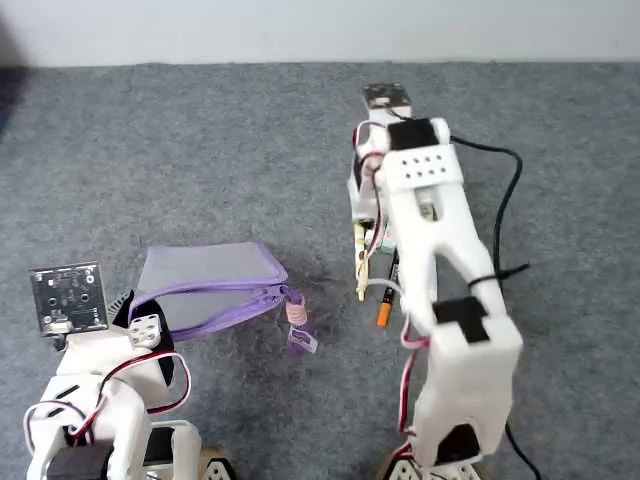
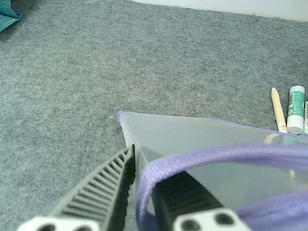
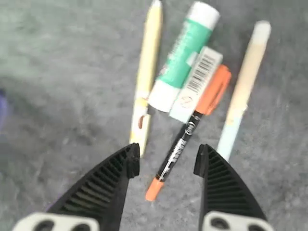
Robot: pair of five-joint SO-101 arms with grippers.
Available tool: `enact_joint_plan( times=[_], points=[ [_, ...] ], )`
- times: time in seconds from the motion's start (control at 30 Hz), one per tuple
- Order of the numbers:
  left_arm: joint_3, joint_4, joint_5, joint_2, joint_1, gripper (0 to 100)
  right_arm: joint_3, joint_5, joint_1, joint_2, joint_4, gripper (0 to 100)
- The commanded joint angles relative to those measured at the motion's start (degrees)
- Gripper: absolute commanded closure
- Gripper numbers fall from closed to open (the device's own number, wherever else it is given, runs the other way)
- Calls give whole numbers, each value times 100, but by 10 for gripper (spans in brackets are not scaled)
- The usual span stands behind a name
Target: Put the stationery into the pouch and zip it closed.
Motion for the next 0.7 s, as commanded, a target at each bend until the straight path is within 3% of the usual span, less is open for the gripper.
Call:
enact_joint_plan(
  times=[0.0,0.17,0.4,0.67],
  points=[
    [-242,-9,53,62,-26,988,-1231,-79,409,567,576,816],
    [-75,-44,62,18,-26,988,-2479,114,901,1552,734,816],
    [-75,-88,62,18,-26,988,-3947,774,1059,2782,681,816],
    [-66,-88,62,18,-26,988,-5099,835,1297,4066,690,820]
  ],
)
